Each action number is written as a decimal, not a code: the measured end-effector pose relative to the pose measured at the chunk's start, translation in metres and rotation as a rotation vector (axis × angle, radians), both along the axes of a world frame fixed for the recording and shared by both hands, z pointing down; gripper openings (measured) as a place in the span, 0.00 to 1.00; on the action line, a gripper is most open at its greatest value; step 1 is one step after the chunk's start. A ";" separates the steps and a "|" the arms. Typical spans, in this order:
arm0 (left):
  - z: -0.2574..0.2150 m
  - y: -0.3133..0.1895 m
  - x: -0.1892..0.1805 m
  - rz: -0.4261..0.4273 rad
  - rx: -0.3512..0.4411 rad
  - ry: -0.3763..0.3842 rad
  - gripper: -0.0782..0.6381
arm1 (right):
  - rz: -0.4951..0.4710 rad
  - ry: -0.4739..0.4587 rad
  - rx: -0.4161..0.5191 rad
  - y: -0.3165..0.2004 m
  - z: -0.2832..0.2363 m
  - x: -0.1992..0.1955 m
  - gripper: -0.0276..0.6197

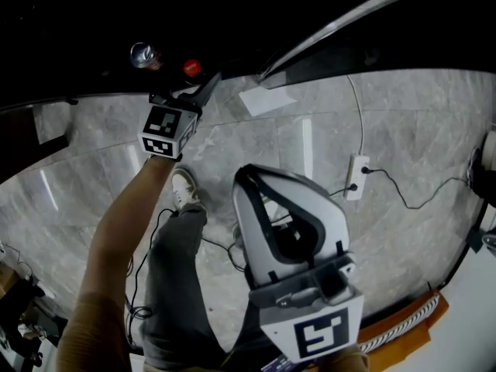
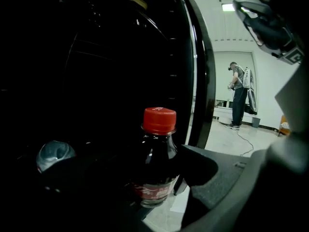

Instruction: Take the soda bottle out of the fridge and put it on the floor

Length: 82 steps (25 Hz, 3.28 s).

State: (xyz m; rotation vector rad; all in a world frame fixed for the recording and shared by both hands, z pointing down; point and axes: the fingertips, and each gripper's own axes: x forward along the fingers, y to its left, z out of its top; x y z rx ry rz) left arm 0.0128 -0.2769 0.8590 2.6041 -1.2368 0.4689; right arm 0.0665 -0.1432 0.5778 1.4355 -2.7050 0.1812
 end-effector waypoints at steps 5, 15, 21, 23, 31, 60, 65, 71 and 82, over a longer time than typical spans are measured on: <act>0.016 0.027 0.001 0.057 -0.007 0.005 0.54 | -0.018 0.006 -0.005 -0.004 0.017 -0.006 0.05; 0.090 0.060 0.002 0.109 -0.040 0.013 0.54 | -0.110 0.119 -0.045 0.003 0.106 -0.012 0.05; 0.156 0.079 -0.002 0.107 -0.063 0.012 0.54 | -0.137 0.166 -0.041 0.005 0.161 -0.008 0.05; 0.176 0.084 -0.003 0.109 -0.070 0.007 0.54 | -0.140 0.176 -0.042 0.006 0.178 -0.007 0.05; 0.231 0.092 -0.005 0.111 -0.071 0.002 0.54 | -0.172 0.228 -0.065 0.012 0.241 -0.011 0.05; 0.327 0.108 -0.021 0.110 -0.115 -0.070 0.54 | -0.198 0.258 -0.108 -0.010 0.294 -0.015 0.05; 0.324 0.110 -0.021 0.136 -0.118 -0.070 0.54 | -0.216 0.239 -0.128 -0.005 0.295 -0.023 0.05; 0.312 0.115 -0.024 0.103 -0.122 -0.062 0.54 | -0.233 0.242 -0.133 0.005 0.288 -0.023 0.05; 0.253 0.143 -0.035 0.107 -0.125 -0.101 0.55 | -0.220 0.218 -0.162 0.013 0.256 -0.033 0.05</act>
